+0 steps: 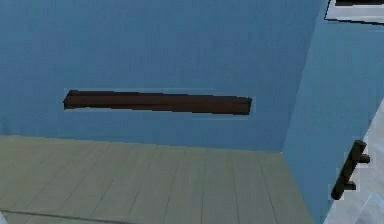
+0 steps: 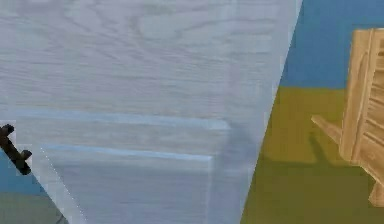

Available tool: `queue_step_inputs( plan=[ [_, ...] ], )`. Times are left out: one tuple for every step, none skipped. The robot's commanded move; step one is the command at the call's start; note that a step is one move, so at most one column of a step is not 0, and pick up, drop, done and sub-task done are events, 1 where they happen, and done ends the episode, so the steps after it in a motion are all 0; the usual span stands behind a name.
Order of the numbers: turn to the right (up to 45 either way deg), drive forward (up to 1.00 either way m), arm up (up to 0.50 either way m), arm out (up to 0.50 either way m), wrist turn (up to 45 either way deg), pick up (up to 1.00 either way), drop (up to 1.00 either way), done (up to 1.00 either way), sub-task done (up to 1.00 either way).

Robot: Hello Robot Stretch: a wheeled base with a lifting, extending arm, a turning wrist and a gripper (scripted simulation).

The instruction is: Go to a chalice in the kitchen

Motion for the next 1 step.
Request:
queue_step_inputs(
  plan=[
    [45.0,0.00,0.00,0.00,0.0,0.00,0.00,0.00,0.00]
  ],
)
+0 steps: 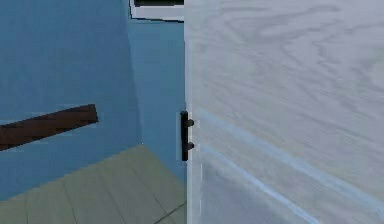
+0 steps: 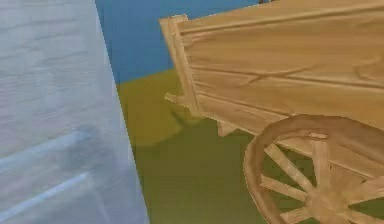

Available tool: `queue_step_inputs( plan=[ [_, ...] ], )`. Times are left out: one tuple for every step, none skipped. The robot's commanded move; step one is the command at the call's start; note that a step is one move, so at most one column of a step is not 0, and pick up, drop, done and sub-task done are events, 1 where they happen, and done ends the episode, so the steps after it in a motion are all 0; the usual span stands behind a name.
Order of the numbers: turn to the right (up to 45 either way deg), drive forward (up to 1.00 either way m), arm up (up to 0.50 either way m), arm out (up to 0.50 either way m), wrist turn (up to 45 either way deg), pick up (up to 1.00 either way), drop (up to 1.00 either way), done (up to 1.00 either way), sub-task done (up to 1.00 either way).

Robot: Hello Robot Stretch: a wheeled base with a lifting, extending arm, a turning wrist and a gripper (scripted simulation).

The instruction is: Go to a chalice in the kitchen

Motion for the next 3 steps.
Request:
queue_step_inputs(
  plan=[
    [45.0,0.00,0.00,0.00,0.0,0.00,0.00,0.00,0.00],
    [45.0,0.00,0.00,0.00,0.0,0.00,0.00,0.00,0.00],
    [3.0,0.00,0.00,0.00,0.0,0.00,0.00,0.00,0.00]
  ],
)
